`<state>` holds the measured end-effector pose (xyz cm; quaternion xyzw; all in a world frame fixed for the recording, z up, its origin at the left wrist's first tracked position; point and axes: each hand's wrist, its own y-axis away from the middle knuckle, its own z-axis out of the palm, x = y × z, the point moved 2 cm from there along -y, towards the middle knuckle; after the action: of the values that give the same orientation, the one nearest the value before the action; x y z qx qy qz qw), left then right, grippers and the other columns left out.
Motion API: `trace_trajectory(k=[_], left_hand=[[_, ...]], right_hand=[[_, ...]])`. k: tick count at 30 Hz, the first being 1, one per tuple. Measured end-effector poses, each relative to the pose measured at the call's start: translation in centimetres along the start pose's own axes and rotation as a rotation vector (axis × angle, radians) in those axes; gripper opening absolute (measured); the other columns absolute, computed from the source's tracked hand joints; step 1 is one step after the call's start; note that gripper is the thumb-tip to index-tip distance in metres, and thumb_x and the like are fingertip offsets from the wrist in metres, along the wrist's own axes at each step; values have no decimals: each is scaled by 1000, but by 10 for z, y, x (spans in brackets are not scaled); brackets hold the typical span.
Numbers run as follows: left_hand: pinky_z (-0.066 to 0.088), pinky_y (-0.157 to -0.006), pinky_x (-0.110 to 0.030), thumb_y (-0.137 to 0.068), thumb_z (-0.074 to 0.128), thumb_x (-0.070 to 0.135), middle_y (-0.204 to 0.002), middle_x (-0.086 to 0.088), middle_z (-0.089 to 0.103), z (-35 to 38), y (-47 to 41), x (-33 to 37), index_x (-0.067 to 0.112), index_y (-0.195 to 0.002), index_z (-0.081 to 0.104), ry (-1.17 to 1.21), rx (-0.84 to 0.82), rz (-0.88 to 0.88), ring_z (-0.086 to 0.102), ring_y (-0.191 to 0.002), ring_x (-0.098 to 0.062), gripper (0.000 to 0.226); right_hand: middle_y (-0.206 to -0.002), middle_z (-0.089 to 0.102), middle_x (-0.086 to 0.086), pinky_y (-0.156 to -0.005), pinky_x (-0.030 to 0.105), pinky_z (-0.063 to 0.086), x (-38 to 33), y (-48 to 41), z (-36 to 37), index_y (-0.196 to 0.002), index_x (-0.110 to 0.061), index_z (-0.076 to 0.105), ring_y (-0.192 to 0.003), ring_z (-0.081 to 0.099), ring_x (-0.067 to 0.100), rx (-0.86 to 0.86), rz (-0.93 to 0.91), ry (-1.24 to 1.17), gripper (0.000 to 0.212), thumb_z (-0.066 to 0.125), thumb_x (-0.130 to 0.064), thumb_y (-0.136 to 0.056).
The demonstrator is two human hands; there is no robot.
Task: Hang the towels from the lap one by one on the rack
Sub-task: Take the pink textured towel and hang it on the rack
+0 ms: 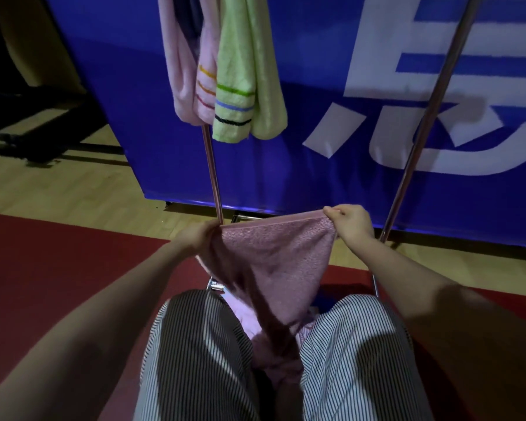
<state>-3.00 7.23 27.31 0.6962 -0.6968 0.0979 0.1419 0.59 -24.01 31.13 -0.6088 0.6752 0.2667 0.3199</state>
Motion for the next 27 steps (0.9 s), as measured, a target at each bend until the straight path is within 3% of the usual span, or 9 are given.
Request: trace_trajectory(k=[3,6,9,12,14,19,21,25,27], left_hand=[[30,-67,-28,-97,42,19,-97,-15,62,-22,4,6,9,-97,55,9,122,-41,56,-85,-27,17],[34,-66,-30,-96,42,17,-91,-16,63,-44,2,30,5,-99,57,150,336,-95,58,-82,-31,19],[37,-66,-28,-91,52,20,-82,-7,59,-60,-5,74,4,-89,63,463,454,-228,53,-78,-19,20],[43,-65,-28,-85,65,23,-75,-8,60,-57,-13,120,8,-71,60,856,293,-292,56,-74,-19,21],[47,-63,-29,-82,70,26,-72,-9,61,-51,-11,143,8,-70,59,1082,148,-331,58,-69,-22,24],[52,-81,-35,-94,50,37,-87,-12,69,-42,-3,162,5,-94,67,1333,18,-330,64,-80,-23,36],[52,-80,-30,-98,42,37,-82,-7,70,-38,1,161,6,-99,65,1482,-79,-288,63,-82,-18,39],[50,-62,-16,-96,47,31,-91,0,67,-32,19,165,19,-110,63,1389,-238,-108,65,-76,-6,24],[51,-76,-21,-97,48,24,-112,-6,65,-28,23,163,17,-127,53,1376,-234,-21,63,-99,-14,32]], right_hand=[[-89,70,12,-71,33,44,-13,6,-14,-84,-9,72,-89,62,31,52,17,-3,32,55,-36,-90],[-68,60,10,-64,30,37,-31,11,-27,-58,-10,58,-75,57,30,103,109,-103,41,52,-35,-91],[-68,62,10,-74,36,52,-55,13,-25,-53,-13,54,-76,61,30,49,199,-335,41,56,-32,-88],[-78,66,19,-83,50,55,-81,22,-8,-58,-9,56,-77,67,32,-65,244,-515,35,62,-29,-87],[-84,69,20,-82,49,56,-96,32,3,-65,-8,59,-79,69,32,-125,267,-532,31,62,-30,-87],[-102,70,17,-87,43,55,-109,47,3,-91,-7,66,-92,67,30,-171,284,-480,50,37,-47,-95],[-113,66,18,-94,42,51,-110,51,-4,-104,-5,65,-103,64,31,-213,317,-533,64,22,-52,-97],[-128,57,19,-93,37,45,-111,62,-10,-126,2,52,-120,55,31,-363,401,-712,84,7,-61,-94],[-130,57,17,-89,37,45,-110,65,-9,-126,-1,53,-122,53,30,-385,404,-750,86,5,-63,-92]])
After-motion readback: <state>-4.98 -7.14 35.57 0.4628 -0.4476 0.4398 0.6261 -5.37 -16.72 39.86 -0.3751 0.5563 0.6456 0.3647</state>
